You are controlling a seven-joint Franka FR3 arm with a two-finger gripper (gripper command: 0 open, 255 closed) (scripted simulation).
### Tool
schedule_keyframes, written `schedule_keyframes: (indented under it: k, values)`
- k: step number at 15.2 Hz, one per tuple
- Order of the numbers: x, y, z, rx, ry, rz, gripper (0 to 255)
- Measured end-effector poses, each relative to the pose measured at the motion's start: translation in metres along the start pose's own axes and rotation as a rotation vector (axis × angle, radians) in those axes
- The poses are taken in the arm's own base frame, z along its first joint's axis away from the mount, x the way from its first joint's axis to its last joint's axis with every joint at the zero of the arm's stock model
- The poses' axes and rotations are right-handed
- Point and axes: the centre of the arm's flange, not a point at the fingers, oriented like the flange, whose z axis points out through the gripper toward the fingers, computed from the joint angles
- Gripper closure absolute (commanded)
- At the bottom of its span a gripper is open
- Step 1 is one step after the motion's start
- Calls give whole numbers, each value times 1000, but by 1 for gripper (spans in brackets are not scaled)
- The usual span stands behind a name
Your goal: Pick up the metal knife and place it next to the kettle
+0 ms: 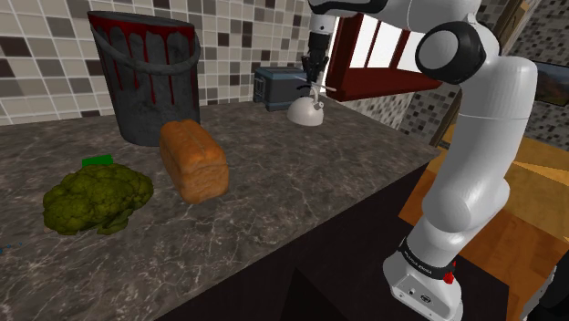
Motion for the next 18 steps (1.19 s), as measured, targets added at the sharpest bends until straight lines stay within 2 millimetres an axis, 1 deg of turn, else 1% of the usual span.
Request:
schedule_keyframes:
  k: [1,5,18]
  values:
    - [-1,5,2,0,0,0,255]
    - [1,8,22,0,0,-1,255]
    - [2,6,90,0,0,-1,255]
